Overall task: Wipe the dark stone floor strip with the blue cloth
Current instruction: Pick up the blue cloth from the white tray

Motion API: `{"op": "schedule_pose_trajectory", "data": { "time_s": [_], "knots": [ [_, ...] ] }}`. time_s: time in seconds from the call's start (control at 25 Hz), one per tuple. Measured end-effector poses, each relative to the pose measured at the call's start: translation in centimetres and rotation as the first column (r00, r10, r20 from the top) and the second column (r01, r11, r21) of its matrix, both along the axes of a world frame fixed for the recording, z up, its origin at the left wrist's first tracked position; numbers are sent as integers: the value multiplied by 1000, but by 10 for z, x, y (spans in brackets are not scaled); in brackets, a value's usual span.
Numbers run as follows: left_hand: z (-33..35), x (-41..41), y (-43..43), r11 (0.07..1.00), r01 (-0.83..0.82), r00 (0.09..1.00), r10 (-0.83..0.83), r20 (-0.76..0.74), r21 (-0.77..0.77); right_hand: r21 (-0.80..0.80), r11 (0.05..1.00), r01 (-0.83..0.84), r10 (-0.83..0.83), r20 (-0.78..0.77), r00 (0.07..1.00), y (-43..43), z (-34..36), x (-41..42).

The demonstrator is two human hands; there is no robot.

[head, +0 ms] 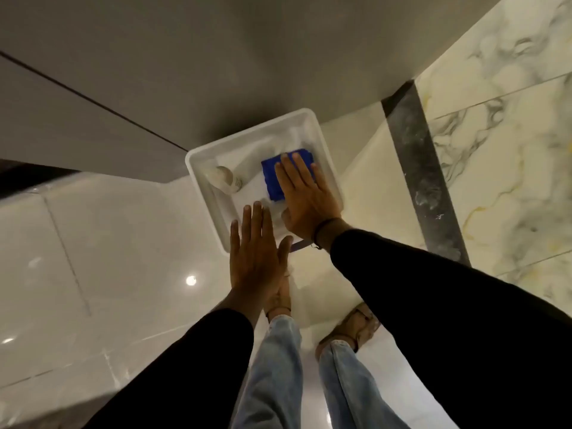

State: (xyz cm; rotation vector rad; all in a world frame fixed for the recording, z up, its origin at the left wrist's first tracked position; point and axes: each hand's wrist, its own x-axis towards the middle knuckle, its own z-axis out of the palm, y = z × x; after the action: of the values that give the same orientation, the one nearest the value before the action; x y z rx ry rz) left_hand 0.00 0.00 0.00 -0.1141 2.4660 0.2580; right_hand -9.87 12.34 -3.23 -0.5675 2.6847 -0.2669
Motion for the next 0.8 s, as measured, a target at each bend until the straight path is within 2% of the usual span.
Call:
{"op": "schedule_pose_trajectory", "data": {
  "time_s": [0.2, 0.36, 0.44, 0.52, 0.64, 0.8],
  "knots": [
    [-48, -4, -11, 989, -126, 990, 130, -52, 78, 131, 987, -98, 104, -44, 994, -17, -59, -20],
    [-58, -6, -13, 989, -121, 988, 128, -84, 87, 131, 987, -96, 112, -120, 986, -15, -79, -17],
    [-53, -7, -12, 988, -126, 988, 133, -76, 90, 130, 987, -99, 110, -84, 990, -16, -78, -22],
    [-45, -8, -11, 992, -99, 992, 105, -75, 84, 75, 993, -88, 91, -41, 995, -17, -68, -27],
    [-16, -12, -2, 997, -22, 998, 26, -61, 69, -99, 995, 8, -9, -10, 1000, -3, -27, -28],
    [35, -6, 28, 993, 120, 990, -118, -73, 18, -292, 939, 182, -182, 26, 983, 37, 50, 2]
  ]
}}
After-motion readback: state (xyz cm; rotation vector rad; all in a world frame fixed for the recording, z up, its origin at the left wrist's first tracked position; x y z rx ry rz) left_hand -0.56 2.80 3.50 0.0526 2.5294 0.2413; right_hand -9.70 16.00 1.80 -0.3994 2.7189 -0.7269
